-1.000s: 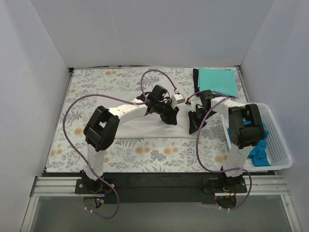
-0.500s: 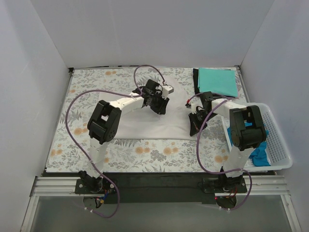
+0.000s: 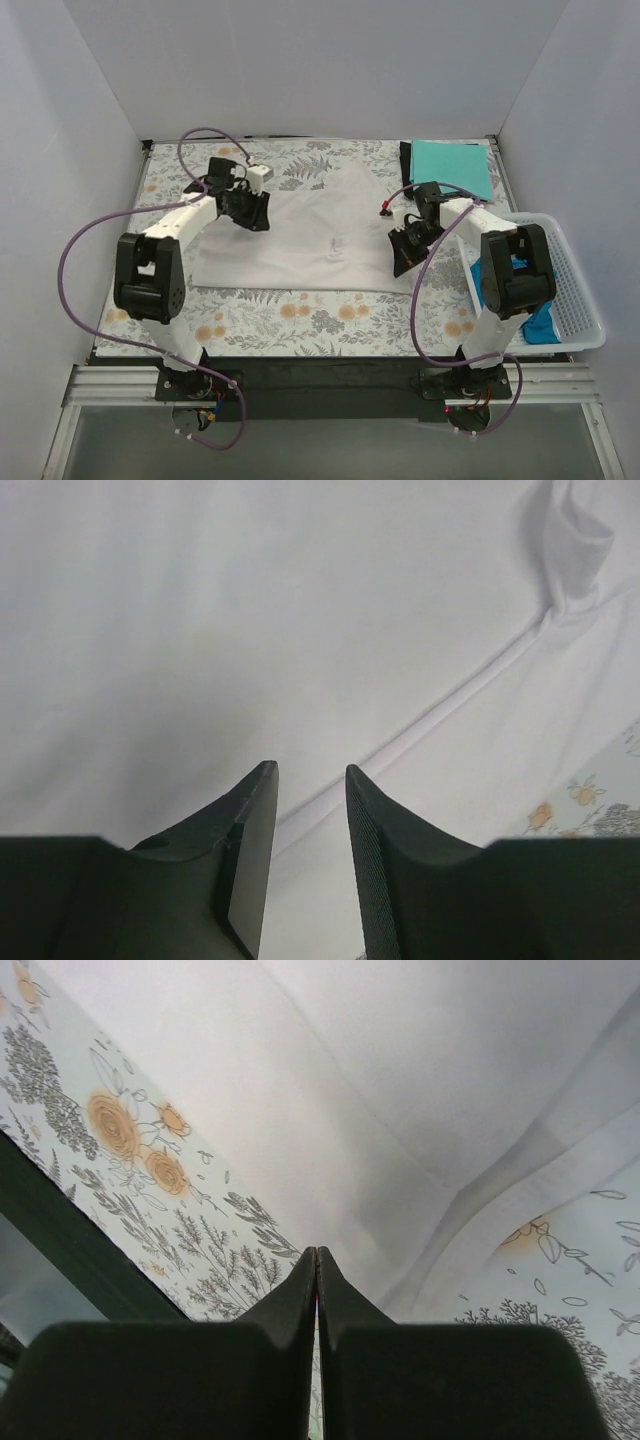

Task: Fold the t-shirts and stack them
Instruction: Fold the tshirt

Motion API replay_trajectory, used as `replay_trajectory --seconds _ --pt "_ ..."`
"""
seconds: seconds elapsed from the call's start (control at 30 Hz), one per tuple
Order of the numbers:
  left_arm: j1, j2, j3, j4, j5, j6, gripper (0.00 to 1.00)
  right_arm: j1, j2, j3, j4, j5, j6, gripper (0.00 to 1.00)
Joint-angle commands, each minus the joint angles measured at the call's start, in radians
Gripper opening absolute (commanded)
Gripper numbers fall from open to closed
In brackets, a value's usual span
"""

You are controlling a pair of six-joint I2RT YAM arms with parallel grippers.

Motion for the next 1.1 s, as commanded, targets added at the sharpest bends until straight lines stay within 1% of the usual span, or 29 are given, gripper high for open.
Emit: replay_trajectory --seconds 0.0,0.03,0.13,0.27,0.37,0.5,0.57,0.63,0.73,0.77,0.8,0.83,0.87,0.93,0.97,1.0,1.03,1.07 --pt "0.071 -0.117 -0.136 -0.098 0.012 0.106 0.33 0.031 -0.048 0.083 -0.023 -0.021 -0.034 0.01" --pt "0.103 -0.125 -0.156 -0.098 0.003 0.123 0.33 0.034 -0.022 0.087 -0.017 -0.014 -0.034 0.01" --pt "0.152 -0.136 -0.213 -0.113 -0.009 0.137 0.33 0.037 0.027 0.098 0.031 0.019 -0.025 0.01" --pt "0.195 -0.154 -0.285 -0.104 -0.023 0.145 0.31 0.040 0.080 0.107 0.074 0.059 -0.027 0.01" --pt "0.212 -0.177 -0.350 -0.099 -0.041 0.160 0.28 0.055 0.099 0.092 0.094 0.076 -0.054 0.01" --pt "0.218 -0.229 -0.433 -0.110 -0.049 0.174 0.27 0.087 0.082 0.013 0.095 0.113 -0.094 0.01" --pt "0.218 -0.258 -0.462 -0.130 -0.040 0.177 0.27 0.101 0.056 -0.055 0.092 0.110 -0.099 0.01" --pt "0.218 -0.281 -0.476 -0.159 -0.026 0.178 0.27 0.115 0.019 -0.113 0.088 0.105 -0.099 0.01" --pt "0.218 -0.323 -0.473 -0.228 0.026 0.200 0.27 0.127 -0.033 -0.136 0.036 0.056 -0.109 0.01" --pt "0.218 -0.335 -0.464 -0.246 0.049 0.206 0.29 0.126 -0.042 -0.106 -0.015 0.035 -0.123 0.01" --pt "0.218 -0.359 -0.421 -0.265 0.101 0.209 0.30 0.126 -0.054 -0.080 -0.043 -0.008 -0.131 0.01" --pt "0.265 -0.364 -0.392 -0.292 0.135 0.211 0.34 0.118 -0.057 -0.037 -0.064 -0.025 -0.139 0.02" --pt "0.274 -0.360 -0.347 -0.305 0.159 0.209 0.37 0.107 -0.056 0.057 -0.078 -0.037 -0.139 0.05" --pt "0.298 -0.320 -0.212 -0.299 0.212 0.185 0.41 0.057 -0.015 0.185 -0.086 -0.080 -0.117 0.18" --pt "0.310 -0.298 -0.165 -0.293 0.227 0.171 0.45 0.040 0.013 0.328 -0.087 -0.091 -0.096 0.32" --pt "0.324 -0.272 -0.120 -0.280 0.247 0.151 0.47 0.023 0.077 0.398 -0.089 -0.102 -0.082 0.37" --pt "0.350 -0.208 -0.029 -0.247 0.270 0.131 0.51 -0.003 0.115 0.467 -0.086 -0.102 -0.070 0.42" --pt "0.359 -0.173 0.015 -0.236 0.279 0.103 0.60 -0.015 0.154 0.545 -0.086 -0.094 -0.057 0.50"
